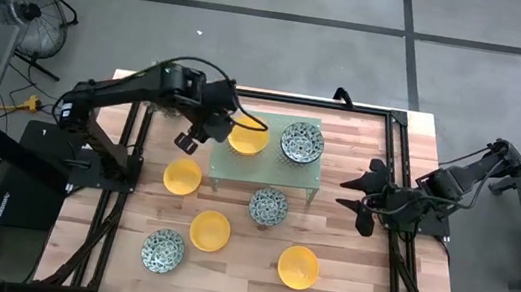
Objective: Pick & Place Mini bowls
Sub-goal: Stack the top left yellow bowl on top of the yellow bowl on the shelf
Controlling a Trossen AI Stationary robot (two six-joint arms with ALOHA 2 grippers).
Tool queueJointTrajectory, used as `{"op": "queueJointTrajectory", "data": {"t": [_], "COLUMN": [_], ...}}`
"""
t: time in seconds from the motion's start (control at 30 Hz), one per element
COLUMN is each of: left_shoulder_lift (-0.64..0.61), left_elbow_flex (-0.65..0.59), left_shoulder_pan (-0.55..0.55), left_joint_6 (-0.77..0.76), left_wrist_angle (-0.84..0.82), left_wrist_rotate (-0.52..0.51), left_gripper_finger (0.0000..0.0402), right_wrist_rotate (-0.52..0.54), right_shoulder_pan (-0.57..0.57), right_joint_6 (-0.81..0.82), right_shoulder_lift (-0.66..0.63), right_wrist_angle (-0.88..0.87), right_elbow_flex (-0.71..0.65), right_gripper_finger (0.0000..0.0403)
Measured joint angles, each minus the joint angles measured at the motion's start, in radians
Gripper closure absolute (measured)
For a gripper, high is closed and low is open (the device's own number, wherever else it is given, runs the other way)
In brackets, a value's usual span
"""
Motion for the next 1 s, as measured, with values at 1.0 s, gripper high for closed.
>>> {"op": "queueJointTrajectory", "data": {"t": [1.0], "left_shoulder_lift": [-0.150], "left_elbow_flex": [-0.091], "left_shoulder_pan": [0.002], "left_joint_6": [-0.185], "left_wrist_angle": [-0.093], "left_wrist_rotate": [-0.056], "left_gripper_finger": [0.0254], "right_wrist_rotate": [-0.022], "right_shoulder_pan": [0.000], "right_joint_6": [0.041], "right_shoulder_lift": [0.001], "right_wrist_angle": [-0.087], "right_elbow_flex": [0.000], "right_gripper_finger": [0.0208]}}
